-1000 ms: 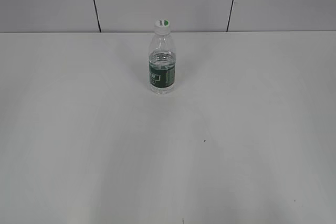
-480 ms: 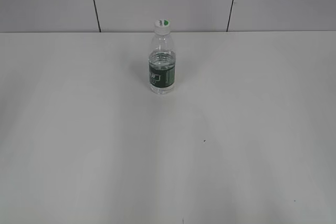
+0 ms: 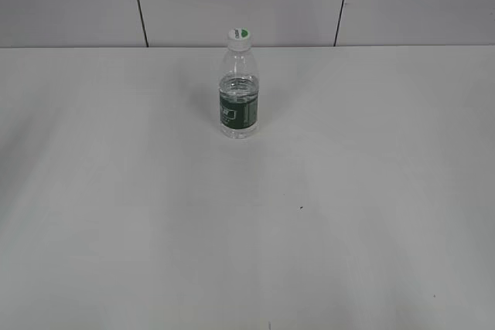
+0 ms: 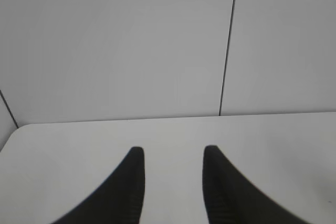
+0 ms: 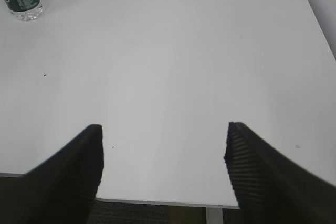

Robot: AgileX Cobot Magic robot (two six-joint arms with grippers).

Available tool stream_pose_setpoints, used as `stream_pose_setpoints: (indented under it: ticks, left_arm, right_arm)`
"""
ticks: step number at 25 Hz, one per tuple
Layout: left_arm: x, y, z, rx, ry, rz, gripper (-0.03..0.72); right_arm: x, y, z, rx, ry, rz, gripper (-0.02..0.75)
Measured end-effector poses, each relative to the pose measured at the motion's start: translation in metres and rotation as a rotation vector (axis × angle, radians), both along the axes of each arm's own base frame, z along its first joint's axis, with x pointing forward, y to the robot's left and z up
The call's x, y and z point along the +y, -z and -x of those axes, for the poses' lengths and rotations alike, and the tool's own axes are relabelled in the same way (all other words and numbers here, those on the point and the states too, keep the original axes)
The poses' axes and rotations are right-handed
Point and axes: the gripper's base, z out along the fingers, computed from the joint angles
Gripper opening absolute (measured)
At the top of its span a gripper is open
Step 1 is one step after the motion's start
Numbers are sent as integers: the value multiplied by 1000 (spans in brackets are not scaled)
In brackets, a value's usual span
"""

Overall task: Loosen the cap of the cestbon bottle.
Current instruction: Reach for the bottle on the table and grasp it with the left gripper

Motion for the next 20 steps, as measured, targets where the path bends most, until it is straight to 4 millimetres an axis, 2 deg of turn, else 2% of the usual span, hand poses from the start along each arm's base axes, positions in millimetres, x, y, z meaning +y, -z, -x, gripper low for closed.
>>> stream_pose_setpoints:
  ticks: [6,14,20]
  left_arm:
    - [-3,34,-29,-24,36,-35,236]
    - [-9,63,-51,-79,113,-6,235]
    - [-28,82,-81,-56,408,37,234]
  right_arm:
    - [0,0,0,0,0,0,552]
    - [0,0,0,0,0,0,552]
    - [0,0,0,0,0,0,552]
